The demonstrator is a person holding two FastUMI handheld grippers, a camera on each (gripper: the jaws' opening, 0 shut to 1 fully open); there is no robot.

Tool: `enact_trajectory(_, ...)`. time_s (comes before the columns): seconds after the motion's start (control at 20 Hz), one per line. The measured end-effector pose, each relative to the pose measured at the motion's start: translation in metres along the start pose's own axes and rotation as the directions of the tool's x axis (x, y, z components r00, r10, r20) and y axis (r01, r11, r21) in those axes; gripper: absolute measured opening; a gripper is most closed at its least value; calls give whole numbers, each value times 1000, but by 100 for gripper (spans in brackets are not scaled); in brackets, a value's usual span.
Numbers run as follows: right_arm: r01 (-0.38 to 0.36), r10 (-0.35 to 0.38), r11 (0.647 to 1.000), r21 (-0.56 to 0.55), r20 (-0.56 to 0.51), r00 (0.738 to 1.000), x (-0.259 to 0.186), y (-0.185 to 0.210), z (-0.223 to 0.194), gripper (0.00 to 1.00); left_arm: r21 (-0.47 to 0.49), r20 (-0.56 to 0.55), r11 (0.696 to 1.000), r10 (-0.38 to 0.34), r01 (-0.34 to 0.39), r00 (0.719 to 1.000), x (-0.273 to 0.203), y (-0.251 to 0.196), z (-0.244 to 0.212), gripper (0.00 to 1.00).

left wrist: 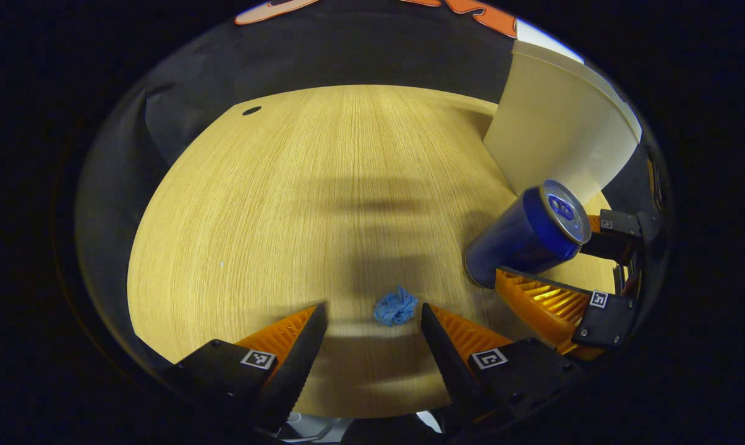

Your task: Press the lid of the desktop garbage bin to open it, pick up the crumpled paper on the desktop and throw it into the bin, then pick up the pop can on the desktop and drop it into the bin, and finally close the garbage bin lid.

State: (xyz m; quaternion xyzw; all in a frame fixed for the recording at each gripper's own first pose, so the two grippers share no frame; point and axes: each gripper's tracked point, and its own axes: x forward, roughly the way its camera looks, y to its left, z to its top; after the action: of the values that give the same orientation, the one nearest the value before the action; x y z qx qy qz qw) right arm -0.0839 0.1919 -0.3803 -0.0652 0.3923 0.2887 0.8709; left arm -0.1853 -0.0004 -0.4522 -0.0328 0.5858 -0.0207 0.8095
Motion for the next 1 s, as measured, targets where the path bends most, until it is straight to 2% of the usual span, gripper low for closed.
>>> enact_trajectory(0.15, 10, -10, 1000, 5, 0, 1000, 1, -1, -1, 86, 29, 8, 1000, 9, -10, 1000, 5, -1, 0, 99)
enact_trajectory(0.2, 13, -13, 1000, 11, 2, 1000, 0, -1, 0, 79, 38, 13, 999, 10, -10, 1000, 6, -2, 2, 99)
enact_trajectory(0.3, 7, -7, 1000, 27, -1, 1000, -1, 0, 0, 80, 57, 26, 998, 13, -14, 1000, 6, -3, 11, 97)
enact_trajectory(0.35, 11, -11, 999, 31, 1, 1000, -2, -1, 2, 80, 57, 29, 998, 14, -16, 999, 5, -4, 17, 91)
enact_trajectory(0.4, 13, -13, 999, 32, 2, 1000, -3, -1, 2, 79, 56, 34, 998, 15, -17, 999, 4, -6, 24, 77)
enact_trajectory(0.45, 19, -19, 999, 32, 5, 1000, -4, -1, 3, 79, 58, 34, 998, 16, -18, 999, 2, -7, 30, 73)
enact_trajectory(0.6, 35, -36, 999, 40, 15, 999, -8, -3, 9, 79, 97, 32, 995, 25, -28, 999, -4, -9, 57, 27)
enact_trajectory(0.7, 55, -55, 998, 44, 19, 998, -15, -7, 11, 79, 106, 47, 993, 45, -50, 998, -11, -5, 83, 29)
enact_trajectory(0.75, 62, -64, 997, 49, 23, 998, -18, -11, 9, 80, 88, 37, 995, 45, -48, 998, -15, -5, 95, 22)
enact_trajectory(0.85, 78, -80, 995, 63, 27, 996, -30, -19, 3, 79, 53, 36, 998, 29, -31, 999, -22, -7, 126, 13)
enact_trajectory(0.9, 86, -88, 994, 68, 30, 996, -34, -22, 1, 79, 39, 34, 999, 30, -31, 999, -27, -7, 142, 16)
enact_trajectory(1.0, 99, -102, 992, 72, 30, 994, -42, -31, -3, 79, 30, 40, 999, 39, -40, 998, -39, -7, 180, 16)
